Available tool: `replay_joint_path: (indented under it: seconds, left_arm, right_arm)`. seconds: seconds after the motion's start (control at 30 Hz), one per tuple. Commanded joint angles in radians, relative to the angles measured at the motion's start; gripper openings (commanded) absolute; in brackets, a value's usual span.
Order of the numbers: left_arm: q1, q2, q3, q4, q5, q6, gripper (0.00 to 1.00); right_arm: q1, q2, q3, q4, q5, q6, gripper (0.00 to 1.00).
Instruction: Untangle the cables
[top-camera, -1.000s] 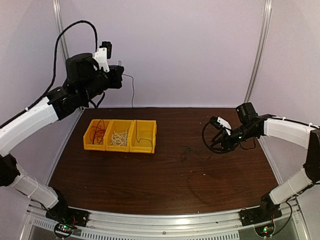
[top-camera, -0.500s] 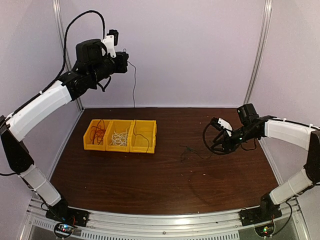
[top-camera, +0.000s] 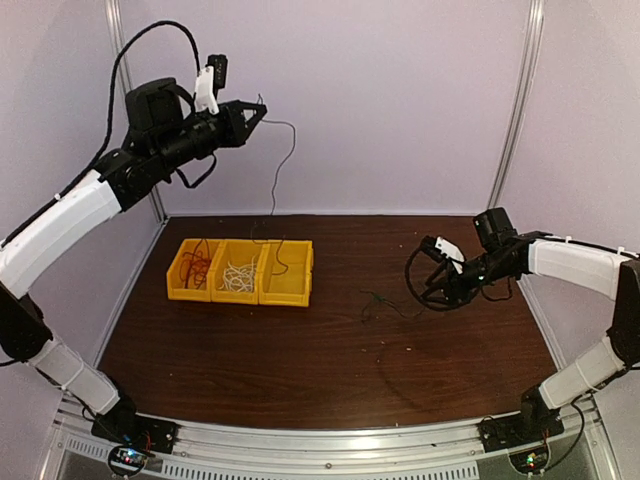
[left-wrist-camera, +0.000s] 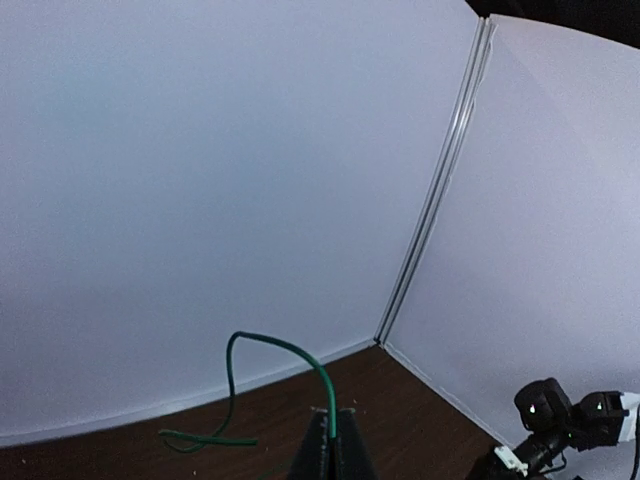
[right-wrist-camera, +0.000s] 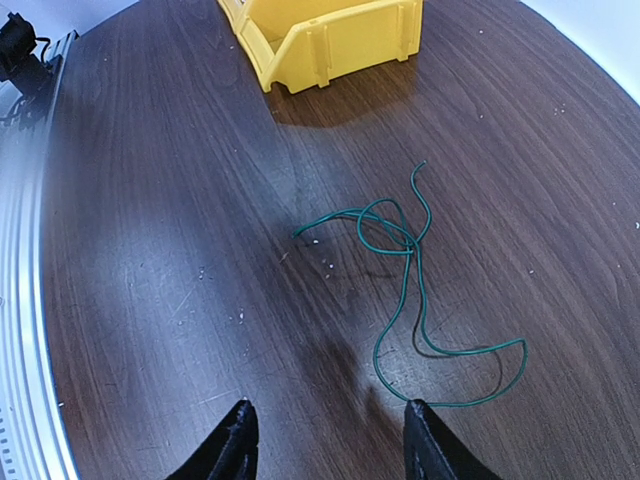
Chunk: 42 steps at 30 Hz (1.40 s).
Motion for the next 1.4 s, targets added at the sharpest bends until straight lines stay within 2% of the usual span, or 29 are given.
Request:
replay_joint_path:
  seconds: [0.0,0.07,0.13,0.23,0.33,0.57,0.97,1.13,1.37]
  left_arm:
    - [0.002,-0.095,-0.293,0.087,0.123,-0.069,0.0]
    - [0.001,-0.141,-0.389,0.122,0.132,-0.081,0.0]
    - [0.0,-0.18,-0.454,0.13,0.077,-0.093,0.0]
    - [0.001,-0.202,-0.458,0.138,0.032,-0.072,0.0]
    - [0.001,-0.171,-0.386,0.117,0.038,-0.035,0.0]
    - [0.001,-0.078,-0.181,0.084,0.151,0.006,0.0]
    - [0.004,0.051,0.143,-0.088,-0.104,0.168,0.0]
    - [0.008,0.103,0.184,-0.125,-0.181,0.203,0.0]
    - [0.03,0.094,0.133,-0.106,-0.203,0.188,0.0]
  right_arm:
    - [-0.004,0.006,-0.003,0.002,0.006,-0.021,0.5]
    - [-0.004,0.011,-0.003,0.002,0.002,-0.023,0.5]
    - [-0.004,0.021,0.0,0.001,0.002,-0.026,0.5]
    - [-0.004,0.034,0.008,-0.009,0.0,-0.027,0.5]
    - [-0.004,0.032,0.007,-0.009,0.0,-0.026,0.5]
    - [-0.004,0.017,0.001,-0.004,0.019,-0.024,0.5]
    - [-0.004,0.038,0.0,-0.005,0.027,-0.028,0.5]
    - [-0.005,0.035,-0.003,-0.003,0.033,-0.028,0.49]
    - [-0.005,0.041,-0.004,-0.003,0.035,-0.028,0.5]
